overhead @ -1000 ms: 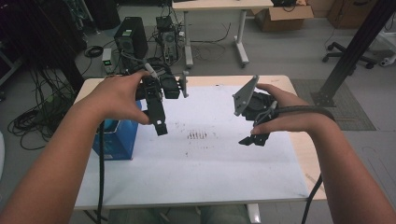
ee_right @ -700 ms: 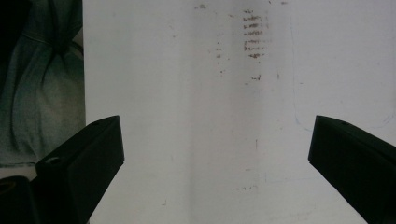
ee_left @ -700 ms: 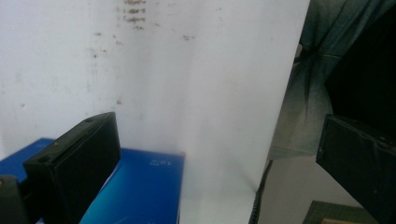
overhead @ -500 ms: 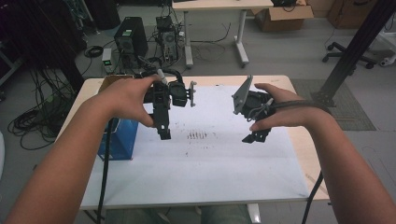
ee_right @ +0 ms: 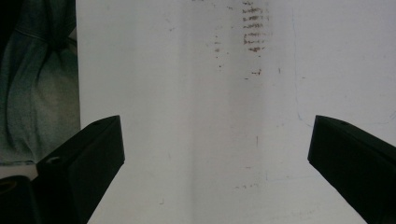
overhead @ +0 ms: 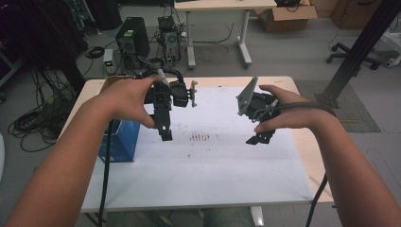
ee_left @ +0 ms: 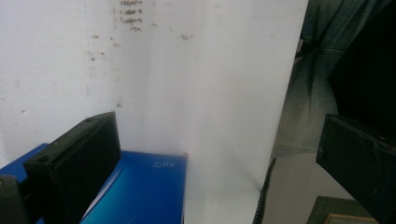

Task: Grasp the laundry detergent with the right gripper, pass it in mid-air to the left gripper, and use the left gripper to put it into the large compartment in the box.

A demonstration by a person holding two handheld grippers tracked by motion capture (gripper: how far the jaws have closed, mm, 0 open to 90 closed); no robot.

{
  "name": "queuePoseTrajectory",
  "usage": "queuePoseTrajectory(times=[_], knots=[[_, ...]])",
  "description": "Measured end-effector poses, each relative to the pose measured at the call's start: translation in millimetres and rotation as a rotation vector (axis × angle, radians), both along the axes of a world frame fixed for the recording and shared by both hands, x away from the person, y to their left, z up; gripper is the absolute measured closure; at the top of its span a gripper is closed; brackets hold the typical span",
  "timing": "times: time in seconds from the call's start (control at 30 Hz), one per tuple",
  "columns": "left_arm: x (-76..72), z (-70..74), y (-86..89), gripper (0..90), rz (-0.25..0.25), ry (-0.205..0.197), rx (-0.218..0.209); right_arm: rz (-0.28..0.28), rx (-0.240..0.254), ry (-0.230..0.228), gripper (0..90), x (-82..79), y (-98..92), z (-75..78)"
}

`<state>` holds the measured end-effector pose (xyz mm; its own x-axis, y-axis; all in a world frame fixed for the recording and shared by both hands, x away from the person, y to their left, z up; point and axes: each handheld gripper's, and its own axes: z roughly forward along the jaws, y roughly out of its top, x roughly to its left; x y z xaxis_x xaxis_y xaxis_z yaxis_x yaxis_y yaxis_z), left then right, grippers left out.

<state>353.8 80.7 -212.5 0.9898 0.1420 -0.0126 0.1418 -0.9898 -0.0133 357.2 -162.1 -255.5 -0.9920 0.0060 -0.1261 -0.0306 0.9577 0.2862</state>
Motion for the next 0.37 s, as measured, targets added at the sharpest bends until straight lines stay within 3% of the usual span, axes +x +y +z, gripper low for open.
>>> queuePoseTrajectory(times=[0.37], knots=[[1.4, -0.2, 0.0, 0.2, 0.003, 0.001, 0.001, 0.000, 0.000, -0.001, 3.9, -0.2, -1.5, 0.6]])
